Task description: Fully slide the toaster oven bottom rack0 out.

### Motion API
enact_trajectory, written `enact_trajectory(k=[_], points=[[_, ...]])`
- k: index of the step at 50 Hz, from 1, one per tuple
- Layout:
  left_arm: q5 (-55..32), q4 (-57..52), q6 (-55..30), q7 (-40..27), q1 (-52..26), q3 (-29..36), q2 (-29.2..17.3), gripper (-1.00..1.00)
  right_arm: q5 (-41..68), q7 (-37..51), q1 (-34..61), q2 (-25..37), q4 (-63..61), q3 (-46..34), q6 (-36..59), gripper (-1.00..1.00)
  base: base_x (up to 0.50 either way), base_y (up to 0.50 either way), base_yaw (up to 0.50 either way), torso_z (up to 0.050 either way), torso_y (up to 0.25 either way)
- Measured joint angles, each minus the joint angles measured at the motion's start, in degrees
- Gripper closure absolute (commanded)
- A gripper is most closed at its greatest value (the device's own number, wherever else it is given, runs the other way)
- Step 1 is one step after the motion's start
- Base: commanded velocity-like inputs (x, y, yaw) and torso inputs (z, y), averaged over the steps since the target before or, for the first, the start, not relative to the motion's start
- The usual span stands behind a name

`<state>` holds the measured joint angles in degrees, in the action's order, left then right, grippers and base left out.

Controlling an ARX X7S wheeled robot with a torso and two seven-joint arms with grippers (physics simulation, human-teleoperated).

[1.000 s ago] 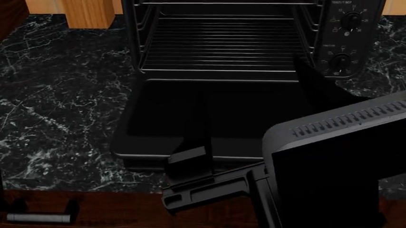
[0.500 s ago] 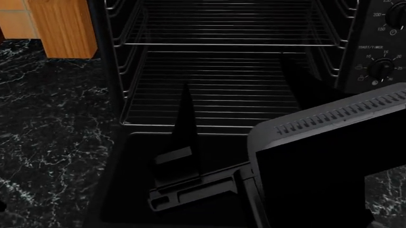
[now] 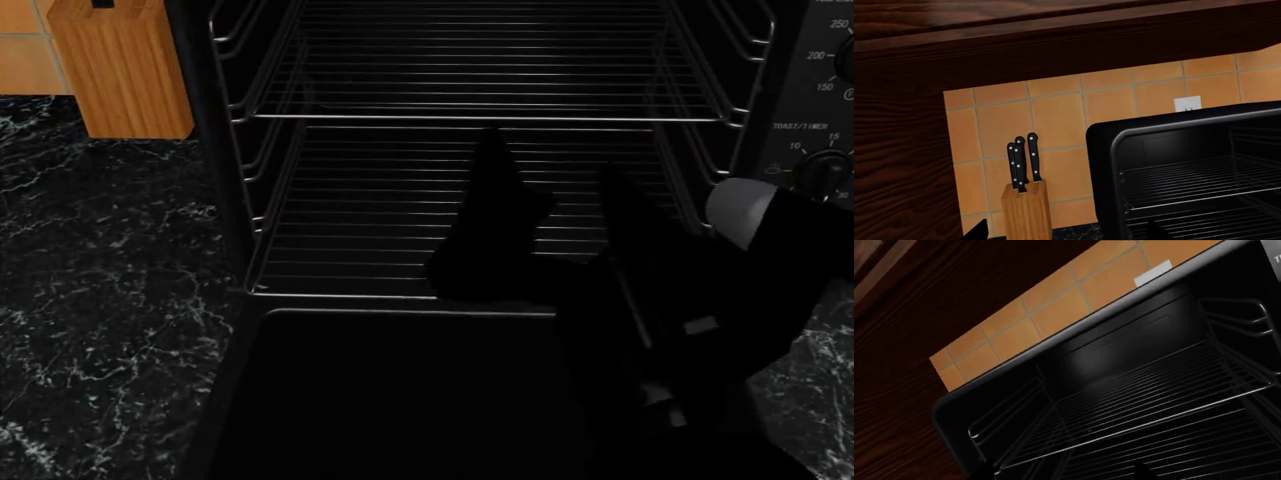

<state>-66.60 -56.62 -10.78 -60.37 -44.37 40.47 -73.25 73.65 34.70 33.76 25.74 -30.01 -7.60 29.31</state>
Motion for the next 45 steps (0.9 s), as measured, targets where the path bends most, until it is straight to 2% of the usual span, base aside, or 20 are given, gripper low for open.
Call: enact_trajectory(k=[12, 24, 45], points=[[1.26, 0.45, -0.45, -0.58, 0.51, 0.48, 0.36, -1.00, 1.04, -6.64, 1.63, -7.79, 15.92, 2.62, -7.03, -1.00, 0.00, 0.00, 0.00, 0.000, 0.000], [2.72, 0.93, -0.86, -0.95, 0.97, 0.88, 0.81, -1.00, 1.22, -12.62, 6.09, -12.89, 31.39, 2.62, -10.27, -1.00, 0.00, 0.00, 0.00, 0.000, 0.000], [3.58, 1.20, -2.50, -2.21, 0.13, 1.06, 2.22, -1.00, -0.32, -23.40, 21.41, -18.34, 62.70, 1.84, -14.10, -1.00, 0.00, 0.00, 0.00, 0.000, 0.000]])
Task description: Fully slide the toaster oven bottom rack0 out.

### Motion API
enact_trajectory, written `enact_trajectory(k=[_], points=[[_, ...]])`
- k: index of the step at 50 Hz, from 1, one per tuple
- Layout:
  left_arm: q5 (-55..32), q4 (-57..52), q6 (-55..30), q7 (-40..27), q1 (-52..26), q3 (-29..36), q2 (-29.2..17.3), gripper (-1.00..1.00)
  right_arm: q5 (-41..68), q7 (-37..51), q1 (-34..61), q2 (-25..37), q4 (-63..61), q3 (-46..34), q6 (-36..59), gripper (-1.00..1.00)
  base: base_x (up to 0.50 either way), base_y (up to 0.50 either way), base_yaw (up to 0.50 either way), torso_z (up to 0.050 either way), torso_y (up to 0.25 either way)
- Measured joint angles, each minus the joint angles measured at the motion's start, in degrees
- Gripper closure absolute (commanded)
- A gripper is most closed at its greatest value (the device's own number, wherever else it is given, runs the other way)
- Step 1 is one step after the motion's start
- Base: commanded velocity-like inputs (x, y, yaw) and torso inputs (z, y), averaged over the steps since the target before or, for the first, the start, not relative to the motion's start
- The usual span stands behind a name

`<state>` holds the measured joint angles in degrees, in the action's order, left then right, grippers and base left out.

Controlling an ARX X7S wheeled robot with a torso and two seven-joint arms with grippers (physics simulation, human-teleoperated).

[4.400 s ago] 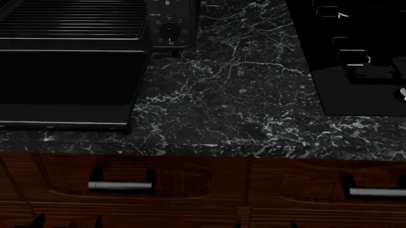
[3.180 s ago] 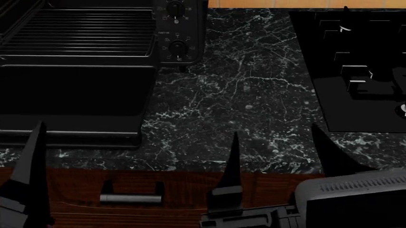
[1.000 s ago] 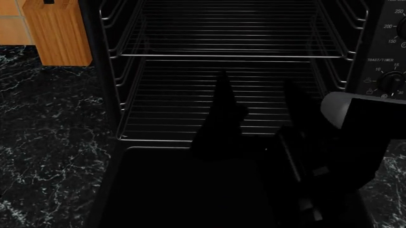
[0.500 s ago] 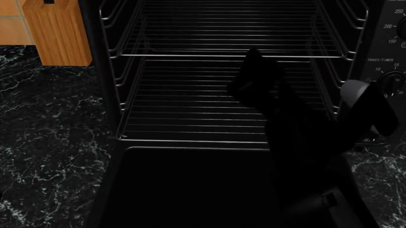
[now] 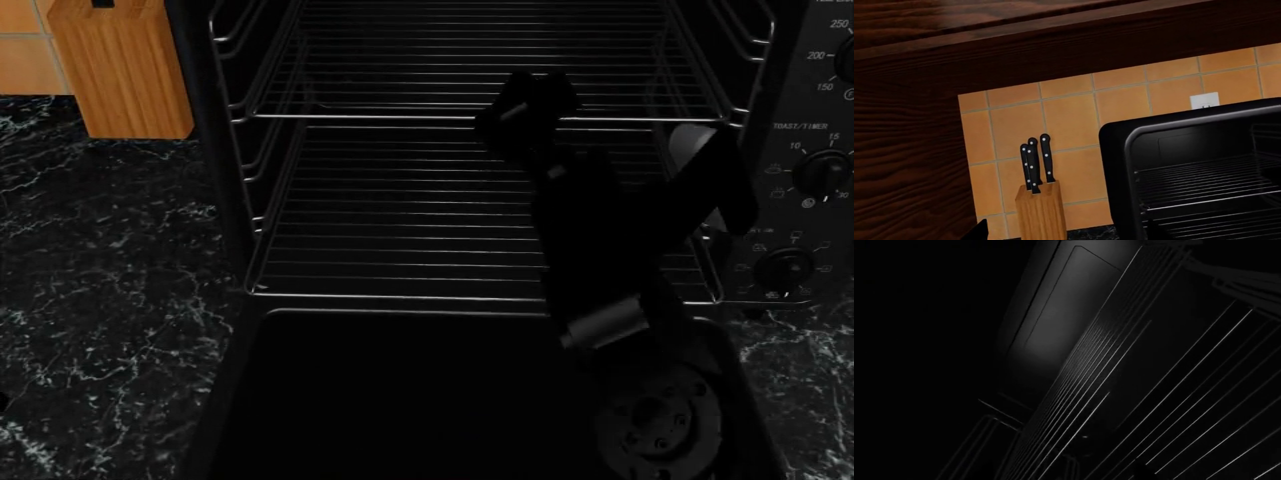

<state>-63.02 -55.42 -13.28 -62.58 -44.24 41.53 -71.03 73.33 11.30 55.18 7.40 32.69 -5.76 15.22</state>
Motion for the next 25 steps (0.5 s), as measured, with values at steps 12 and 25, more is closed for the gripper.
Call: enact_trajectory(k=[12, 25], points=[[-1.18, -1.18, -1.12, -0.67, -1.31, -0.16, 0.31, -1.00, -1.68, -10.82, 13.22, -2.69, 27.02, 1.72, -3.51, -1.00, 0.00, 0.00, 0.00, 0.000, 0.000], [-1.98, -2.38, -1.78, -1.31, -2.24, 0.02, 0.53, -1.00, -9.17, -17.17, 18.20, -4.97, 36.14, 13.46, -3.18, 1.00, 0.00, 0.00, 0.00, 0.000, 0.000]])
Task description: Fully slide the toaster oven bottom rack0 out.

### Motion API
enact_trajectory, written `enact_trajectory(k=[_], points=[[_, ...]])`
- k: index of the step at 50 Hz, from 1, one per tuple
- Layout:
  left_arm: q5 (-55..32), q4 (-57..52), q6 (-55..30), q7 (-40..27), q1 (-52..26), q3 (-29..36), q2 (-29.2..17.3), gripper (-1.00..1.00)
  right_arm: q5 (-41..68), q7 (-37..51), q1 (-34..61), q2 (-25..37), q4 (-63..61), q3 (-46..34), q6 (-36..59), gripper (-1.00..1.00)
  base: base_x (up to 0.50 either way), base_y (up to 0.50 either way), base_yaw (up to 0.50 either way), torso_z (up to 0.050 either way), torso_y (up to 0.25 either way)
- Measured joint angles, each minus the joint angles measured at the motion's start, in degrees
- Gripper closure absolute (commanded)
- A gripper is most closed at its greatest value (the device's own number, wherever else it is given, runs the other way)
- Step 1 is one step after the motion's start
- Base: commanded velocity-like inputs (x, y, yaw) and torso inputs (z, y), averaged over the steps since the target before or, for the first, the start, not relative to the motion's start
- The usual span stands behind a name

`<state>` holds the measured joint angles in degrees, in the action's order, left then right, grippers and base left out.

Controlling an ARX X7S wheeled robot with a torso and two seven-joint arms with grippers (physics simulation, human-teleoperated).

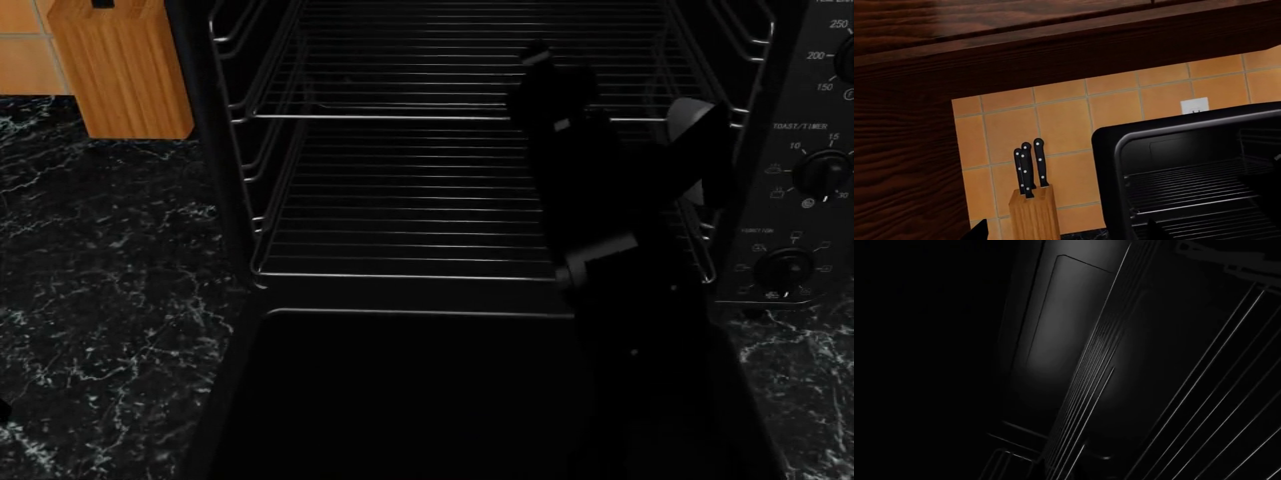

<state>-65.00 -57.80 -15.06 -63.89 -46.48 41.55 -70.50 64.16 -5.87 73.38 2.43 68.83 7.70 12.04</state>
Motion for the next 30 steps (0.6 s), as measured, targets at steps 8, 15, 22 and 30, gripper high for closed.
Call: enact_trajectory(k=[8, 15, 22, 30], points=[[0.32, 0.09, 0.72, 0.15, 0.45, 0.29, 0.17, -1.00, 0.69, 4.97, -11.06, -0.98, -20.35, 2.83, 5.04, 1.00, 0.00, 0.00, 0.00, 0.000, 0.000], [0.71, 0.21, 1.09, 0.23, 0.66, 0.62, 0.70, -1.00, 6.39, 10.44, -26.65, -0.85, -46.63, 2.05, 9.13, 1.00, 0.00, 0.00, 0.00, 0.000, 0.000], [1.05, 0.10, 1.21, 0.18, 0.70, 0.95, 1.29, -1.00, 9.56, 15.11, -42.25, -0.16, -71.11, 1.47, 11.05, 1.00, 0.00, 0.00, 0.00, 0.000, 0.000], [1.73, 0.13, 2.05, 0.25, 1.33, 1.16, 1.23, -1.00, 14.71, 16.51, -56.65, 0.38, -88.01, 2.26, 10.30, 1.00, 0.00, 0.00, 0.00, 0.000, 0.000]])
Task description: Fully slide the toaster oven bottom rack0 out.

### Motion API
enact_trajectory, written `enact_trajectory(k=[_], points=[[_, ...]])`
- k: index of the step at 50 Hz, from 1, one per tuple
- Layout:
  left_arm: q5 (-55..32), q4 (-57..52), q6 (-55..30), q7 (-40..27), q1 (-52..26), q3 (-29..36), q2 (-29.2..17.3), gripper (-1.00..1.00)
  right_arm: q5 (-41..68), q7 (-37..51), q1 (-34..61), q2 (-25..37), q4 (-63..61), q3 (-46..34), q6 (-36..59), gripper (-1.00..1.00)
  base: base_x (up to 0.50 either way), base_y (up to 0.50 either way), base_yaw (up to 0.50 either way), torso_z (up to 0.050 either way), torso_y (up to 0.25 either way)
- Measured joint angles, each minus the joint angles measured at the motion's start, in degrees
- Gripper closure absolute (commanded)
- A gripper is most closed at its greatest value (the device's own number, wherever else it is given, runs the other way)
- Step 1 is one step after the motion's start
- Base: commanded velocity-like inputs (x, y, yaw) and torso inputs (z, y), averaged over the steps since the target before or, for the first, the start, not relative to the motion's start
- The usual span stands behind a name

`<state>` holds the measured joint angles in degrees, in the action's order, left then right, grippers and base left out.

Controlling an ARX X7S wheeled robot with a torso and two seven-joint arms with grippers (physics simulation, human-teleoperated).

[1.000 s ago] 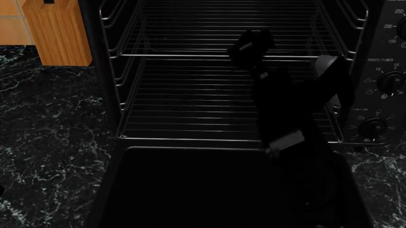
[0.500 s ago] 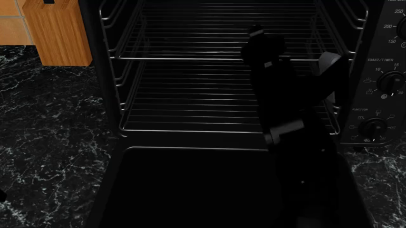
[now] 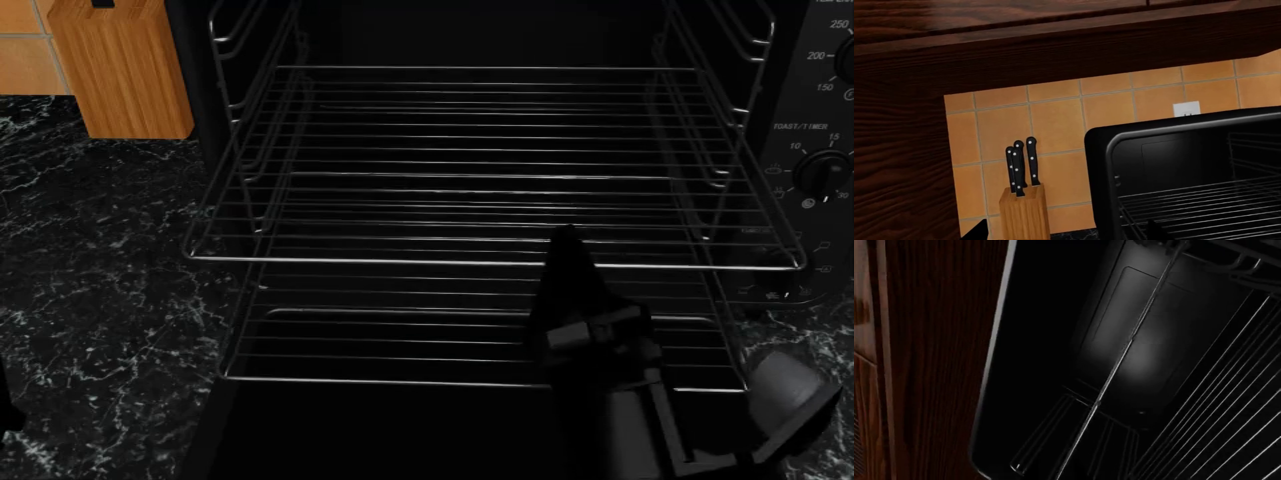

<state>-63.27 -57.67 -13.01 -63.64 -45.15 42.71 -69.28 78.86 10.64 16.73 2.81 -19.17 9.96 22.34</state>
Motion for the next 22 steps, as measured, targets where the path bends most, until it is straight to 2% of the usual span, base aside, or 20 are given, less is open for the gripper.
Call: enact_trajectory(k=[12, 13, 22], points=[[1.08, 0.16, 1.68, 0.16, 1.32, 0.27, -0.56, -1.00, 5.27, 0.77, -13.84, 1.59, -12.33, -1.45, -0.82, 1.00, 0.00, 0.00, 0.00, 0.000, 0.000], [1.07, 0.14, 1.68, 0.14, 1.30, 0.28, -0.56, -1.00, 4.93, 1.09, -14.60, 2.13, -13.42, -1.77, -0.46, -1.00, 0.00, 0.00, 0.00, 0.000, 0.000], [1.40, 0.11, 1.63, 0.02, 1.34, 0.62, -0.28, -1.00, -1.97, 7.14, -22.31, 9.61, -27.07, -4.55, 4.97, -1.00, 0.00, 0.00, 0.00, 0.000, 0.000]])
